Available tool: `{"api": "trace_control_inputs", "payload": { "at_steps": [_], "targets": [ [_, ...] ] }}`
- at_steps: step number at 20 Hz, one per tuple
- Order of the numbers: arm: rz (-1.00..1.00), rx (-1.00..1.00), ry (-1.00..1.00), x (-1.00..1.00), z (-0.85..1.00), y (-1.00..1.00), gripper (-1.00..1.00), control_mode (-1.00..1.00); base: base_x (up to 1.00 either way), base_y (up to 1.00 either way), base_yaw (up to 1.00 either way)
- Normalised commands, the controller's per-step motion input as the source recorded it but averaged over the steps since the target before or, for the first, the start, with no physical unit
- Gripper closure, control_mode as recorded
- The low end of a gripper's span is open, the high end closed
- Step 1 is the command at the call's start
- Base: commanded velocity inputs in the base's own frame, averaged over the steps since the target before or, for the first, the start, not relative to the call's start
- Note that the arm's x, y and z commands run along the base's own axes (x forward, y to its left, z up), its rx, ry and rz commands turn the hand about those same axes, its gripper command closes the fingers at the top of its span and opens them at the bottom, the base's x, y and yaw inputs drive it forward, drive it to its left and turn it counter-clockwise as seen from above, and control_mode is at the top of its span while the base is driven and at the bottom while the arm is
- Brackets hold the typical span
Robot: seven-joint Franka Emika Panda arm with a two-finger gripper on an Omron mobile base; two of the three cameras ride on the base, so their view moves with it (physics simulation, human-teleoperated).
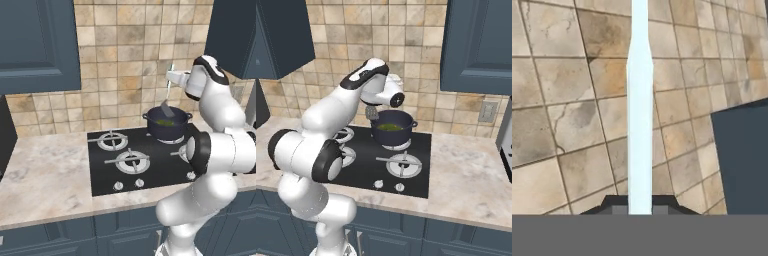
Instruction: Put the cucumber and cucumber in the pot. Retrieve the spatula and lightly stir the vegetables in the pot.
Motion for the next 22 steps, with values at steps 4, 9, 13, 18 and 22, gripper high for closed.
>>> {"api": "trace_control_inputs", "payload": {
  "at_steps": [4,9,13,18,22],
  "targets": [
    [-0.11,-0.10,0.00,0.45,-0.38,-0.35,1.00,-1.00,0.00,0.00,0.00],
    [-0.04,-0.12,0.00,0.43,-0.39,-0.28,1.00,-1.00,0.00,0.00,0.00],
    [0.00,-0.13,0.00,0.39,-0.40,-0.19,1.00,-1.00,0.00,0.00,0.00],
    [0.00,-0.16,-0.06,0.12,-0.49,-0.06,1.00,-1.00,0.00,0.00,0.00],
    [0.00,-0.11,-0.03,0.26,-0.40,-0.08,1.00,-1.00,0.00,0.00,0.00]
  ]
}}
